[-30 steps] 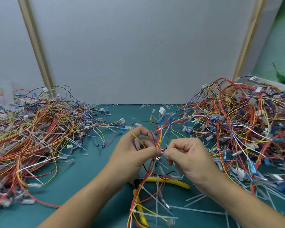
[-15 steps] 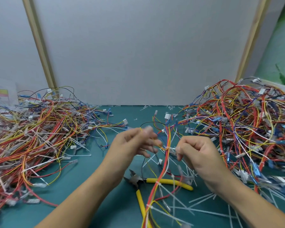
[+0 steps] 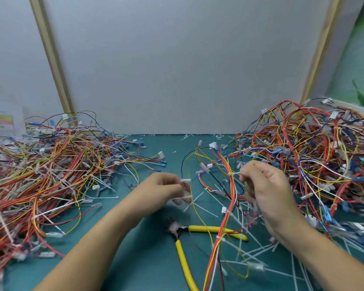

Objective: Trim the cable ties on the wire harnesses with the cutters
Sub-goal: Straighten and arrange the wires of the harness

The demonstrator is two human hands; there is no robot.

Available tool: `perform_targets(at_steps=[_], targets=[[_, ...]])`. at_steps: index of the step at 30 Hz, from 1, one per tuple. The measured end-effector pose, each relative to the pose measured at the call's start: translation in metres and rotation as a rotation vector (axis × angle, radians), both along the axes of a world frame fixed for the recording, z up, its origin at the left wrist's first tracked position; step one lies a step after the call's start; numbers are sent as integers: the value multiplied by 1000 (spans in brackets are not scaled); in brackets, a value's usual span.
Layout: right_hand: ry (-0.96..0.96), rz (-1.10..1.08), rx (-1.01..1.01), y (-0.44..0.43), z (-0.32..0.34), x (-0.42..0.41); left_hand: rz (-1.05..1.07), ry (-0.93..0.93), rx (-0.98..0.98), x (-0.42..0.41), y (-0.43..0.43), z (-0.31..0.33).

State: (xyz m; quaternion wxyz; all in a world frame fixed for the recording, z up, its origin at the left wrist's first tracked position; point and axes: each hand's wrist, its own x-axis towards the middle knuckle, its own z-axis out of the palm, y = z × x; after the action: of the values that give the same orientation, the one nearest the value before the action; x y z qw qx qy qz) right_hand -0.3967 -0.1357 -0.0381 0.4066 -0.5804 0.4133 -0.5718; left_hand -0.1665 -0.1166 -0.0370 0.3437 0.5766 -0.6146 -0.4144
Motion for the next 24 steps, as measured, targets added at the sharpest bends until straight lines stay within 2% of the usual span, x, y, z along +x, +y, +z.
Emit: perform_targets(at_steps=[3,6,9,11,12,15,18,22,24], targets=[[67,-110,15,-7,-1,-1,-112,123,-47,0,5,5],[198,-185,-15,-12,3,-8,-80,312,-111,-4,5,7],[408,-367,-333,-1,17,-10,-40,314,-197,-12,7,5],[491,-331,-534,13,22,-1,-32,315,-250,-18,8,1],[496,-237,-537,19,22,5,-32,315,-275,-21,9,-1],[530,11,-332,27,14,16,-27,308,-372,-26,10,-4],[649,60,-246,26,11,14,-26,277,-471,-26,11,-5],[519,170,-103,25,12,16,-101,298,-542,-31,16,-5],[420,212,-31,25,12,16,-110,246,-582,-31,17,-5]])
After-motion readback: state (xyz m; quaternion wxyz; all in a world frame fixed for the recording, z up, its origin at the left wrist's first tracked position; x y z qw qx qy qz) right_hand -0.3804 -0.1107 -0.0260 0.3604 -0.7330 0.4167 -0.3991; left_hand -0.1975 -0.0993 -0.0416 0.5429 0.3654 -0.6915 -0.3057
